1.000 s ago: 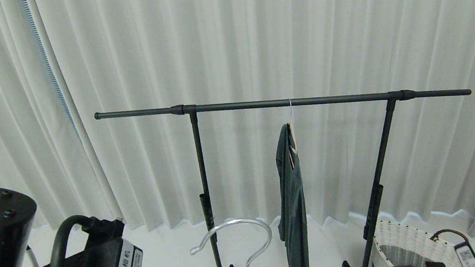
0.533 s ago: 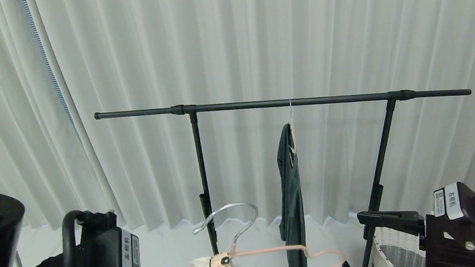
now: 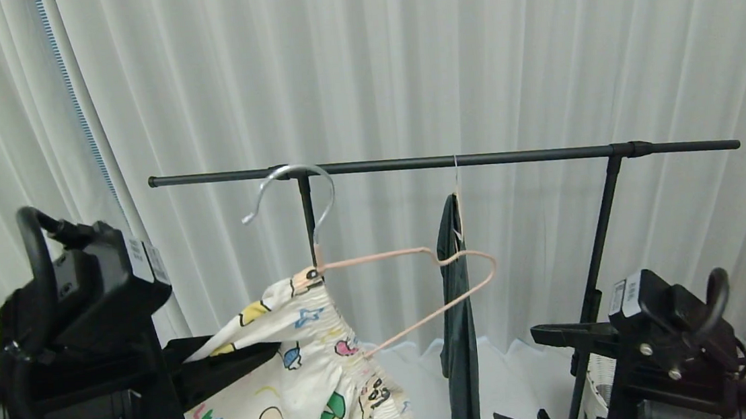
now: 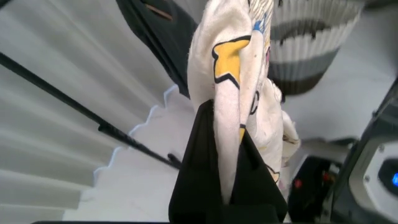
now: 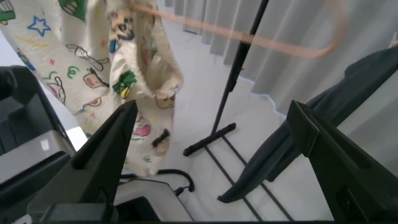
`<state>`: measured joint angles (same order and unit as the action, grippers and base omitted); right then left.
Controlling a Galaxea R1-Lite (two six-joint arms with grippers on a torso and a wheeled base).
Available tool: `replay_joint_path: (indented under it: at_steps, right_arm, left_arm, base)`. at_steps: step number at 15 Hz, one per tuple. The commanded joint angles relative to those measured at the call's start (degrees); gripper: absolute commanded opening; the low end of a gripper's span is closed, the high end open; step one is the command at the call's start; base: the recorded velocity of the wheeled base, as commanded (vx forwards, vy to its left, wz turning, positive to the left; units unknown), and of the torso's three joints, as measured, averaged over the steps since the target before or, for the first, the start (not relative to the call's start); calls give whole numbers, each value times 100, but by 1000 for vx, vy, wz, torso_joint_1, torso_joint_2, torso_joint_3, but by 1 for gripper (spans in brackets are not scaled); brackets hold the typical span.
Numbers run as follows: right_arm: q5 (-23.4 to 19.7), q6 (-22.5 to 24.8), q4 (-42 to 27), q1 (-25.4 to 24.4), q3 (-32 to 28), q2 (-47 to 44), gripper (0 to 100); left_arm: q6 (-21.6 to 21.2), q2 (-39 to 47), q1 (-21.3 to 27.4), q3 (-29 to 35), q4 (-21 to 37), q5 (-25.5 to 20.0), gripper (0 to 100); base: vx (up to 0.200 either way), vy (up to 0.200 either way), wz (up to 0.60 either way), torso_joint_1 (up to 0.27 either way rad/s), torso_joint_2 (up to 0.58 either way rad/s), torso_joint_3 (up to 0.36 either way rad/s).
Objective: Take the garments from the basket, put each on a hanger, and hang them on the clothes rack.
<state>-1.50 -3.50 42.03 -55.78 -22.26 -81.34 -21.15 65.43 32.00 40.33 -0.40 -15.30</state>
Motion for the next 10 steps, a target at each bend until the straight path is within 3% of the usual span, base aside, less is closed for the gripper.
replay_joint_path:
  at_steps: [1,4,10]
  right_arm:
    - [27,-362,7,-3,-604,-743,100]
    - [598,-986,-2,15,-1606,-1710,100]
    - [660,-1012,-20,-504,-1966,-2053,100]
  left_arm:
    - [181,5,-18,327,-39,1,0]
    - [181,-12,-18,555,-48,1,0]
    - [181,5,61,634,-127,-8,0]
  base:
    - [0,0,0,0,0,0]
    - [0,0,0,0,0,0]
    - [0,0,0,0,0,0]
